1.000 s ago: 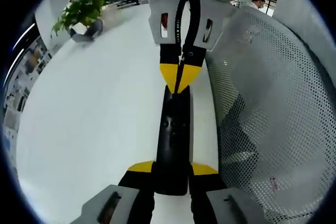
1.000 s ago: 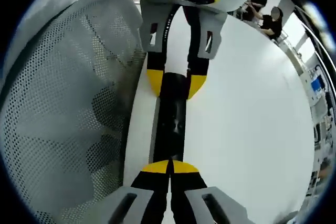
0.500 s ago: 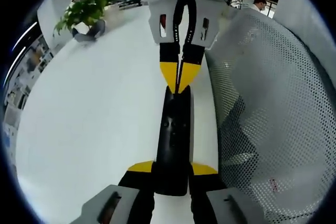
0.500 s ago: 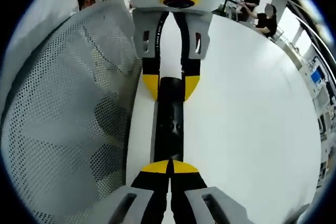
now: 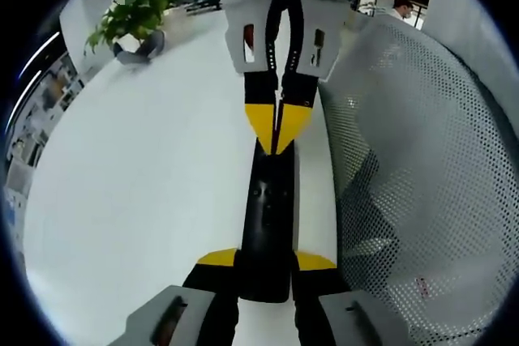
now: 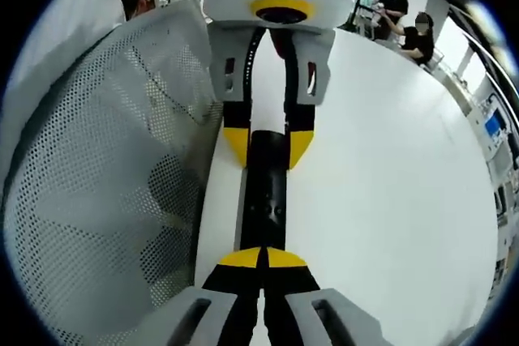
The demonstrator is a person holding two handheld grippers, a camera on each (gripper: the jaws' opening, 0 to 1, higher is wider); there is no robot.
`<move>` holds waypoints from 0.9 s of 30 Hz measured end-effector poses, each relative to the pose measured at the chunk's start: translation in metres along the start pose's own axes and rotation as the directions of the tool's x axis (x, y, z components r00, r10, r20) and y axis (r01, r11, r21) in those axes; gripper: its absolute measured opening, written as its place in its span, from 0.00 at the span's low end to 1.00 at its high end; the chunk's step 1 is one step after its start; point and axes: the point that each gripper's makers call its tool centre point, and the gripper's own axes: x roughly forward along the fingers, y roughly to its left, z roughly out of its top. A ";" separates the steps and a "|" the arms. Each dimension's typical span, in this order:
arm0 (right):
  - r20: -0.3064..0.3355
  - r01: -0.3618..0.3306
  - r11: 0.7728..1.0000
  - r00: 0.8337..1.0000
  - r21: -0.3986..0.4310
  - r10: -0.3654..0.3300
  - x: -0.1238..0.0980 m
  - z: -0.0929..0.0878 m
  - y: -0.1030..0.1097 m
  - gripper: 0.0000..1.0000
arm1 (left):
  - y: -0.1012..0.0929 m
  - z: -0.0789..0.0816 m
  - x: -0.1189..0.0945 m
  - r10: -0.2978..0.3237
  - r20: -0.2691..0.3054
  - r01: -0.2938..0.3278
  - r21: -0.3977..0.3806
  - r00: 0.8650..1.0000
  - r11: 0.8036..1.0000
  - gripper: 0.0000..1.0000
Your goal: Press the specified remote control buttons in sequence, fully releasing each button before pressing the next.
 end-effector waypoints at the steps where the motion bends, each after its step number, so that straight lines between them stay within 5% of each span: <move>1: -0.006 0.016 1.000 1.000 -0.016 -0.016 0.001 -0.001 0.000 0.00 | 0.000 0.000 0.000 0.000 0.001 0.000 0.000 1.000 1.000 0.23; 13: -0.034 0.026 0.999 0.999 0.046 -0.024 0.003 0.000 -0.003 0.00 | 0.000 0.000 0.000 -0.003 0.007 0.003 0.006 1.000 1.000 0.23; 20: 0.105 0.053 0.981 0.992 0.186 -0.074 0.000 0.000 -0.003 0.00 | 0.000 0.000 -0.001 -0.003 0.016 0.002 0.005 1.000 1.000 0.23; 27: 0.141 0.106 0.977 0.981 0.184 -0.133 -0.003 -0.001 -0.007 0.02 | 0.000 0.001 0.000 0.005 0.028 -0.005 -0.002 1.000 1.000 0.23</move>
